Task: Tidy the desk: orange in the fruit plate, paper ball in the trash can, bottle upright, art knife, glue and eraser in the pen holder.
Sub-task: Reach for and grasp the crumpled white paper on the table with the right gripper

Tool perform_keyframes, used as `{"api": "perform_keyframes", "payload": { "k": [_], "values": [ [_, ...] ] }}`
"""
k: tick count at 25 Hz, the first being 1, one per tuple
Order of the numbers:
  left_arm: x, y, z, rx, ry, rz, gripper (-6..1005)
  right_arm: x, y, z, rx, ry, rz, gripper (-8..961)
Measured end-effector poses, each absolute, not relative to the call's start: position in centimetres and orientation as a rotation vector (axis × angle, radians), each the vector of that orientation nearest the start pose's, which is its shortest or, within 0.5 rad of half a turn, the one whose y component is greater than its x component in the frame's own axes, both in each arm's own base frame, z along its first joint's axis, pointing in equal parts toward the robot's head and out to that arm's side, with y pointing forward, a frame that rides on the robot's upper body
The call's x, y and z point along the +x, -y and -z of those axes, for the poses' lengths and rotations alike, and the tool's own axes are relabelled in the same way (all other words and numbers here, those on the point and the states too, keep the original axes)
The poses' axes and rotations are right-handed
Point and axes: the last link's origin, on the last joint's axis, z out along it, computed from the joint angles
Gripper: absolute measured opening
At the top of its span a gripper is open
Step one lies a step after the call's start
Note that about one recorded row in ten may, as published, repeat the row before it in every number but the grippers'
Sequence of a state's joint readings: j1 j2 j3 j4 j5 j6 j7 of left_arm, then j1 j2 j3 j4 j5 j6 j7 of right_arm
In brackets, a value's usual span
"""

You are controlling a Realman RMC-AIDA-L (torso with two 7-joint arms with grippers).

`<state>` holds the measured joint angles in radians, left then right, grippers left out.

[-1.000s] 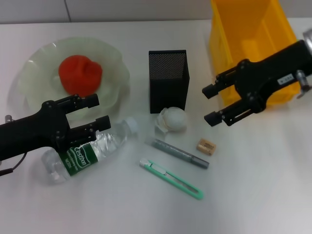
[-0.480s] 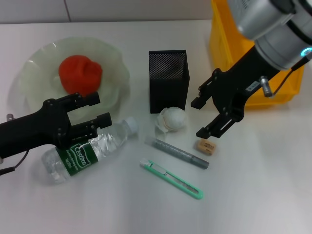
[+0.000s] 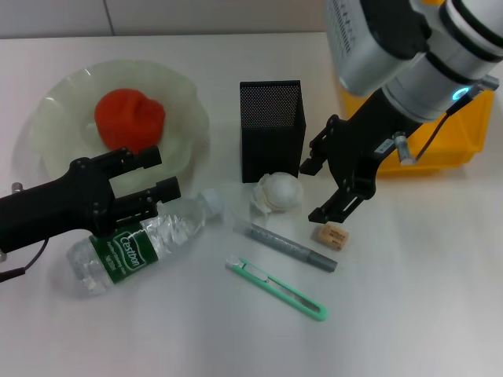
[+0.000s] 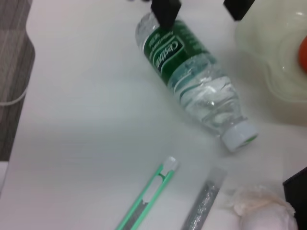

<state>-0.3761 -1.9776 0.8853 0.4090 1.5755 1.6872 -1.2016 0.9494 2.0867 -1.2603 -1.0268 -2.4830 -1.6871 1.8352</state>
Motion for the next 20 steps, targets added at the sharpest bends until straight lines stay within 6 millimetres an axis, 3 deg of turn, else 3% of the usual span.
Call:
{"api": "perform_keyframes", "payload": {
  "k": [20],
  "values": [
    [-29.3, -27.6, -1.2, -2.578, 0.709, 1.092, 715, 10.9, -37.0, 5.9, -3.061, 0.366, 0.657, 742]
  ]
}}
